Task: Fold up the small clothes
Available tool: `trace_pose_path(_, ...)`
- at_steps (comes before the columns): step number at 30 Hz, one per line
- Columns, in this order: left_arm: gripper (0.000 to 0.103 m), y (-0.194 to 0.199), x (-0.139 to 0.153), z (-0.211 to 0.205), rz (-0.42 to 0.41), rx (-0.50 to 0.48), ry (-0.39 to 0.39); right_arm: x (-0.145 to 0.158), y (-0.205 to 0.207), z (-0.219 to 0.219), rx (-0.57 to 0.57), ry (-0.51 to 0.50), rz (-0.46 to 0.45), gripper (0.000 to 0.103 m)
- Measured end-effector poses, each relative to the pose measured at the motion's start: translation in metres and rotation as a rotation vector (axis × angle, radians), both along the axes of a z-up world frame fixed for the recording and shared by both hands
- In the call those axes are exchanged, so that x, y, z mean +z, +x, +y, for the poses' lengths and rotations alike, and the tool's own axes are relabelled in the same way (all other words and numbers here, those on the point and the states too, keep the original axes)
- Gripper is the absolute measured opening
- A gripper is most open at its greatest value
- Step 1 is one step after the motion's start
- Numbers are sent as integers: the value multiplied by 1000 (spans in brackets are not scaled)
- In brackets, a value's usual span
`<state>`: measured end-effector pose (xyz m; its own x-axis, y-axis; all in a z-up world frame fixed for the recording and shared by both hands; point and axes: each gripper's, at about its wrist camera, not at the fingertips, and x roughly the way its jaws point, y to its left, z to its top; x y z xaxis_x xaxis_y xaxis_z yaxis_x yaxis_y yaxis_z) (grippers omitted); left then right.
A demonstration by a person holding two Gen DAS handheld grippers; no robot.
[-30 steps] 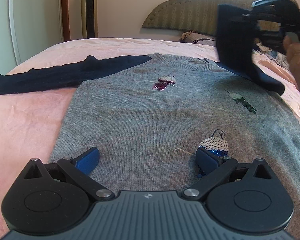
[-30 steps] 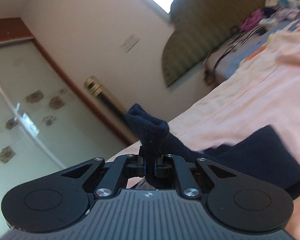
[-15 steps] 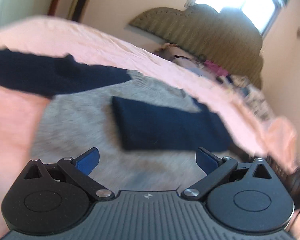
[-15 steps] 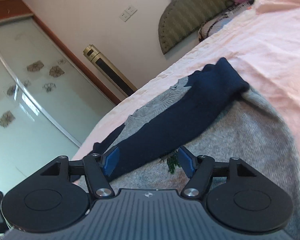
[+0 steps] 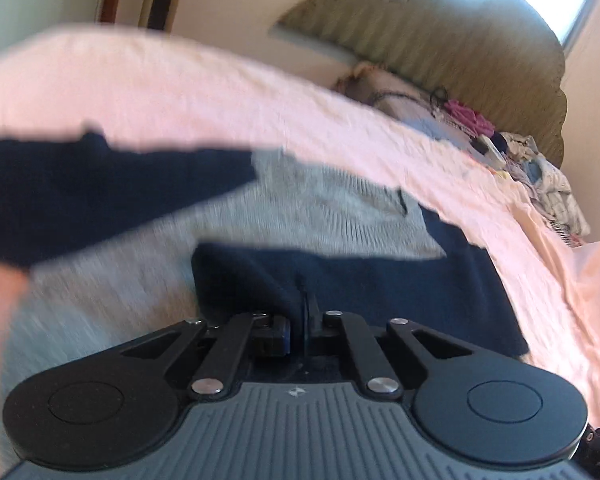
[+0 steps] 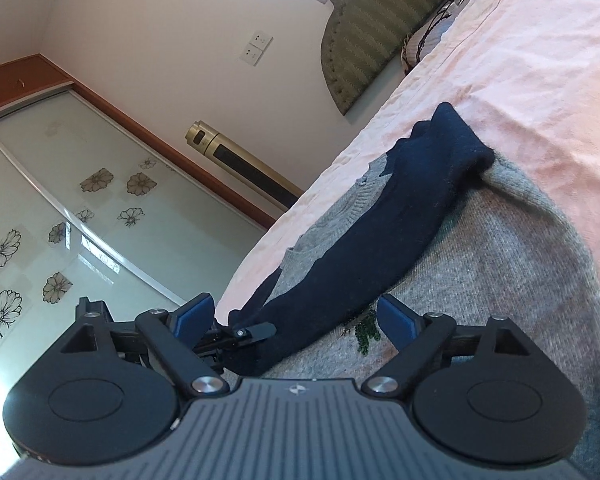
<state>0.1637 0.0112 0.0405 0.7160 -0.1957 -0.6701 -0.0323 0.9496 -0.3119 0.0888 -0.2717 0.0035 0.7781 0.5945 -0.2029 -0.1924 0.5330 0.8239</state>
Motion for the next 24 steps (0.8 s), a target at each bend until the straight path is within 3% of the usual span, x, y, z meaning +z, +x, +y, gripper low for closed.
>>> trace_pose_path(3, 4, -9, 15, 10, -64, 31, 74, 0, 0, 0, 4, -1, -1, 89)
trace_pose_path(6, 7, 2, -5, 10, 48, -66, 184, 0, 2, 2, 9, -10, -4, 90)
trace_pose_path(8, 9, -6, -14, 13, 84, -66, 246, 0, 3, 4, 13, -25, -5, 91)
trace_pose_path(10, 10, -23, -10, 23, 44, -42, 260, 4, 2, 4, 6, -51, -4, 90)
trace_pose_path(13, 13, -51, 9, 36, -134, 33, 287, 27, -1, 1, -17, -126, -54, 91)
trace_pose_path(14, 17, -56, 13, 36, -184, 29, 278, 39, 3, 1, -22, -152, -89, 92)
trace_pose_path(15, 37, -54, 15, 33, -207, 1, 264, 51, 10, 2, -28, -194, -112, 97)
trace_pose_path(16, 69, -49, 15, 26, -207, -32, 256, 62, 22, 5, -32, -245, -125, 103)
trace_pose_path(17, 81, -41, 12, 18, -203, -47, 258, 69, 38, 11, -31, -294, -132, 103)
trace_pose_path(19, 85, -22, 0, 6, -167, -72, 249, 72, 80, 25, -8, -402, -109, 103)
trace_pose_path(22, 85, 6, -26, 5, -27, -76, 197, 51, 139, 46, -7, -615, -4, 101)
trace_pose_path(24, 85, 4, -37, 10, -63, -104, 208, 25, 164, 48, 6, -733, 103, 98)
